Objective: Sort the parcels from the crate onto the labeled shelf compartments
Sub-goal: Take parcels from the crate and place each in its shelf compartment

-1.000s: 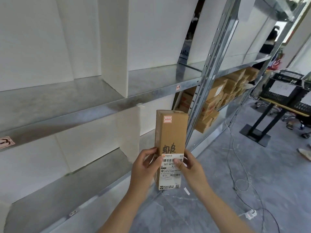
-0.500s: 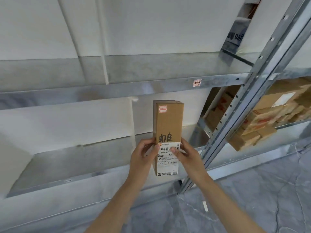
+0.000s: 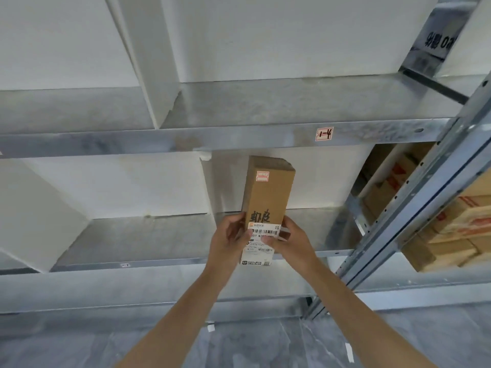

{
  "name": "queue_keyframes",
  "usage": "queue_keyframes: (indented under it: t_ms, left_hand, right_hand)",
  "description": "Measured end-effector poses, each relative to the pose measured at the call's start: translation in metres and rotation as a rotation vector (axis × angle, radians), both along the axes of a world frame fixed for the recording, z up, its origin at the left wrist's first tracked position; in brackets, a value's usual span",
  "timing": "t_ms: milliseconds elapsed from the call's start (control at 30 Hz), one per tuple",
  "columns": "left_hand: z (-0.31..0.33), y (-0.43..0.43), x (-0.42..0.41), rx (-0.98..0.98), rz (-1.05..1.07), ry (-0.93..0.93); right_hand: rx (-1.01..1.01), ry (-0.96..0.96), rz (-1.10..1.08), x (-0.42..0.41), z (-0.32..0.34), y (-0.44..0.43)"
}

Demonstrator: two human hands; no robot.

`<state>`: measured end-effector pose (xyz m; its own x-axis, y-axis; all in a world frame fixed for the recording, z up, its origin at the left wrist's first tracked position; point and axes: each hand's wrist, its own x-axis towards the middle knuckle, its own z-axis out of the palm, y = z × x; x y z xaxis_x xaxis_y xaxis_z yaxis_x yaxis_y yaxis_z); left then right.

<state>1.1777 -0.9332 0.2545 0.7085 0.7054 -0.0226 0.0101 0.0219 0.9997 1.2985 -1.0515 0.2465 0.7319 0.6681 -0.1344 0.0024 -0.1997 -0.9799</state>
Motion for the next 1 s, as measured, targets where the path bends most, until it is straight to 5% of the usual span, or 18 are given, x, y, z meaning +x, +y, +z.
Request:
queue_keyframes:
  t_ms: [433,1000]
  left_hand:
    - [-0.028,0.004,0.028,0.048,0.131,0.040]
    - [-0.034,0.003,0.023,0.153,0.197,0.229]
  right_hand:
    - [-0.029,-0.027,0.055,0.032,-0.030,0.030]
    - [-0.111,-0.348,0.138,0.023,-0.043,0.038]
